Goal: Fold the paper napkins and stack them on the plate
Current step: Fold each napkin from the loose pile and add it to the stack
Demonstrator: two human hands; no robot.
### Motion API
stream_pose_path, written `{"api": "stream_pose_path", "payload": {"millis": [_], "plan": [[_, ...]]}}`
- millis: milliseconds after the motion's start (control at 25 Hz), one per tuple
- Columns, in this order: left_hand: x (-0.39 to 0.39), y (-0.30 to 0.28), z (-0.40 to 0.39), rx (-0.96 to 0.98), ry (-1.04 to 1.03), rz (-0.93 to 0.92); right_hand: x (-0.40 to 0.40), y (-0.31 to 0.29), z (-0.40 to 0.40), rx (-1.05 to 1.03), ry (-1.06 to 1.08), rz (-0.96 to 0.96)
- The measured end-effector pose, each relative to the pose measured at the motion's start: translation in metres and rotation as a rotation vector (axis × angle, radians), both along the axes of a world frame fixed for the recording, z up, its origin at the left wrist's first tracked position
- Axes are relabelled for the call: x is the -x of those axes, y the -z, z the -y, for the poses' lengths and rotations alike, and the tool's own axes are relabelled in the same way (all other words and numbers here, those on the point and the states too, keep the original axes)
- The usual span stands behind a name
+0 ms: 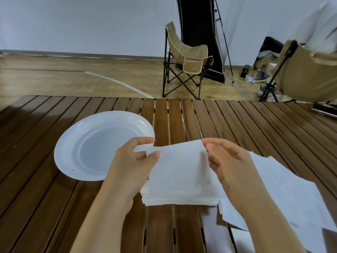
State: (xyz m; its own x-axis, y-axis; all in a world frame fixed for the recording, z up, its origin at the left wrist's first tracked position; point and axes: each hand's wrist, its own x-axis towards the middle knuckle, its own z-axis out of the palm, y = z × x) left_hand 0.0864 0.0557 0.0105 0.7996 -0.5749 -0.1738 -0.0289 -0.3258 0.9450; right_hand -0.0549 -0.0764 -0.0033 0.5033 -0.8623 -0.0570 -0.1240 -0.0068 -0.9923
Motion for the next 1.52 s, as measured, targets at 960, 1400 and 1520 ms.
{"api": "stream_pose_path", "payload": {"millis": [960,1400,1520], "plan": [[-0.005,0.021,0.003,-0.244,-0.175,0.267,-0.025,0.029,-0.017,0.543,0.128,-0.442],[0.002,0.008,0.003,-0.195,-0.156,0.344,0.027,0.055,0.02,0.456,0.221,-1.059],[0.001,0.009,0.003,-0.211,-0.154,0.336,0.026,0.058,0.021,0.454,0.24,-1.046]]}}
